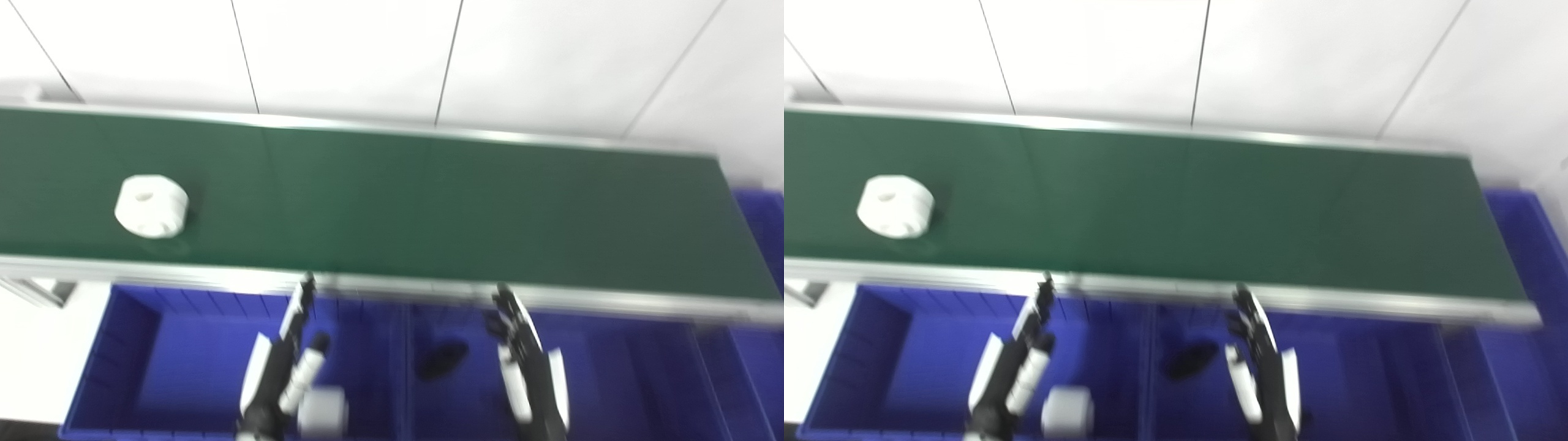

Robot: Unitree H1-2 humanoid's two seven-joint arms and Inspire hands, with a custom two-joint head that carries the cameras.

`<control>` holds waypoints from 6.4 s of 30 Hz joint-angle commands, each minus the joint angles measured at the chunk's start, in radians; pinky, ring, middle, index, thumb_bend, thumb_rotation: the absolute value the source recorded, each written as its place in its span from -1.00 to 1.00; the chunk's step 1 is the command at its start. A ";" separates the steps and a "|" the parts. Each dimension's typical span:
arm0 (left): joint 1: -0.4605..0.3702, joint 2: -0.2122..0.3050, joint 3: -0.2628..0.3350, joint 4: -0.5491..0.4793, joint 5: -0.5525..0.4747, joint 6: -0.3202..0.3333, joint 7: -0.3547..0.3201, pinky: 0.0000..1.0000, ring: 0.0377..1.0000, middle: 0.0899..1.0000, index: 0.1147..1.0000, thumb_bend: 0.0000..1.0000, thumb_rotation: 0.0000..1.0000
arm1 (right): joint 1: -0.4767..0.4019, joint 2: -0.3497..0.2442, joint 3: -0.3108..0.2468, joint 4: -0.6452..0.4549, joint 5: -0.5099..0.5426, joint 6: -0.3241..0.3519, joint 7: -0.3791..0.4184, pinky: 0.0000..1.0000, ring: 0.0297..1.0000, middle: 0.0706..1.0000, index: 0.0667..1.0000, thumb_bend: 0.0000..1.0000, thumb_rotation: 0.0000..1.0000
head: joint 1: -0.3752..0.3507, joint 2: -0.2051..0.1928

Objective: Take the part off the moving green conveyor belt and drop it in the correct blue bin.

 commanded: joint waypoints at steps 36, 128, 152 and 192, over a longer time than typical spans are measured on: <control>-0.178 0.131 -0.007 -0.295 0.171 0.016 -0.105 0.32 0.77 0.90 0.95 0.74 0.04 | -0.027 -0.048 0.003 0.007 0.104 -0.058 0.036 0.79 0.78 0.95 0.93 0.47 1.00 | 0.192 0.005; -0.508 0.515 0.059 -0.275 0.616 0.106 -0.451 0.06 -0.04 -0.12 -0.17 0.04 -0.88 | 0.007 0.007 -0.035 -0.261 0.103 0.154 0.110 0.37 0.43 0.65 0.83 0.50 1.00 | 0.138 0.286; -0.397 0.545 0.020 -0.357 0.667 0.308 -0.882 0.62 0.76 0.81 0.66 0.84 -0.10 | 0.008 0.036 -0.033 -0.248 0.054 0.148 0.105 0.29 0.38 0.62 0.82 0.39 1.00 | 0.075 0.283; -0.061 0.049 0.125 -0.487 -0.127 0.424 -0.357 0.94 1.00 1.00 1.00 0.44 0.44 | 0.011 0.125 0.025 -0.245 -0.066 0.156 0.072 0.23 0.35 0.56 0.79 0.37 1.00 | -0.168 0.310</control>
